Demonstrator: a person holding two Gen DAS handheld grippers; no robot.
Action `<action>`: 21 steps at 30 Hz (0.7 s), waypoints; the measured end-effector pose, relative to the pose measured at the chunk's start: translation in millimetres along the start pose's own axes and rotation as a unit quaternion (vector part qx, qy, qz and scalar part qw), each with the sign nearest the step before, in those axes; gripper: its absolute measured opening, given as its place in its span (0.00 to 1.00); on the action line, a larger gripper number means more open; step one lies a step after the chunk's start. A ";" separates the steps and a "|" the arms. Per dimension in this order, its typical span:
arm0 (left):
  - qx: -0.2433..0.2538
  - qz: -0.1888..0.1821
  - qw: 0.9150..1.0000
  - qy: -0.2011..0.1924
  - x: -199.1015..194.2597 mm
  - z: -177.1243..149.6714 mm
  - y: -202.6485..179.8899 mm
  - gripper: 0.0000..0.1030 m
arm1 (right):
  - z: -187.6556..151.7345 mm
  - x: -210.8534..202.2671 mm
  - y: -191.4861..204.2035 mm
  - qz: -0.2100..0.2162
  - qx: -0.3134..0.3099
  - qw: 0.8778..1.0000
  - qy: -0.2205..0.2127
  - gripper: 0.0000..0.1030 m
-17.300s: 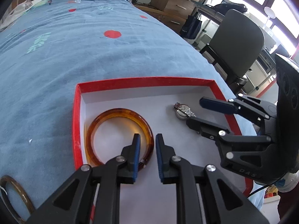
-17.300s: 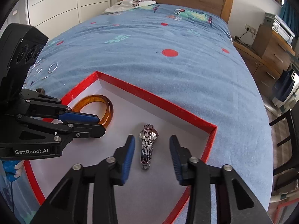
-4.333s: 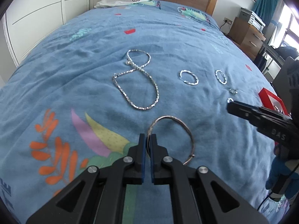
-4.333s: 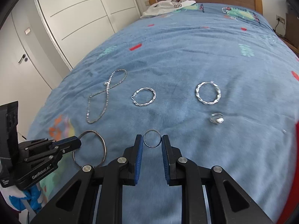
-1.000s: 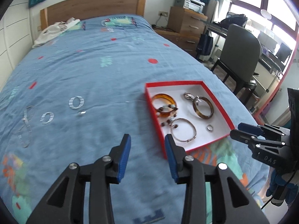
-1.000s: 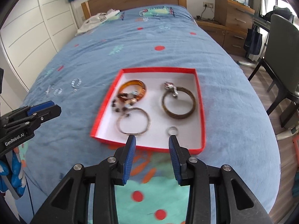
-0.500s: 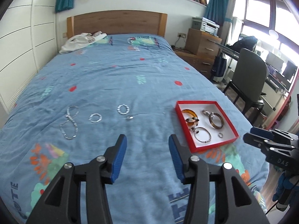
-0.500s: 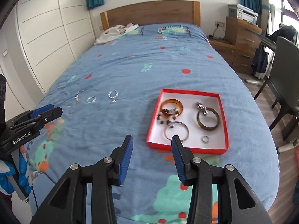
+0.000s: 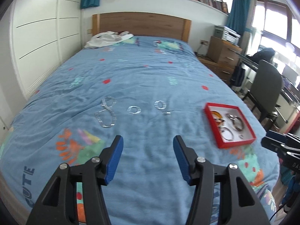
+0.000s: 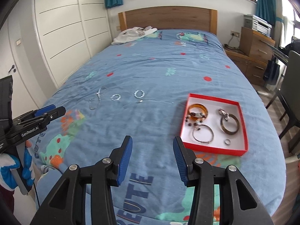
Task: Organize jewelry
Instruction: 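Lift both tools out of the box and move back toward the jewelry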
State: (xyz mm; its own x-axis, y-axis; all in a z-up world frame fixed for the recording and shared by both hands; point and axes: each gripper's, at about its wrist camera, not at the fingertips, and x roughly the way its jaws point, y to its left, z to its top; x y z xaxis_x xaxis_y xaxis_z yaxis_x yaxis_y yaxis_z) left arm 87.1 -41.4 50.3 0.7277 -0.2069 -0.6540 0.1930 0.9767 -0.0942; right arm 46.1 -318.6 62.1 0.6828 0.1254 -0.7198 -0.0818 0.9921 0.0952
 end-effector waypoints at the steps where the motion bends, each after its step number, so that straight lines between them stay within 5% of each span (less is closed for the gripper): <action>1: -0.004 0.009 1.000 -0.001 0.4 -0.4 7.6 0.52 | 0.7 2.5 2.0 0.003 -0.002 1.000 0.000 0.44; 21: -0.085 0.101 0.991 0.035 41.8 -13.0 129.9 0.53 | 17.0 86.2 21.8 0.063 -0.007 0.998 0.016 0.44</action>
State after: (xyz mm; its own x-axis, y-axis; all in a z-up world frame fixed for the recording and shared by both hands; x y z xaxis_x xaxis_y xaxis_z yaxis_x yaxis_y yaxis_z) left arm 134.0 77.6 0.9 0.6920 -0.0074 -0.7219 -0.0702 0.9945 -0.0775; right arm 115.6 -286.3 13.8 0.6428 0.2487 -0.7246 -0.1755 0.9685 0.1767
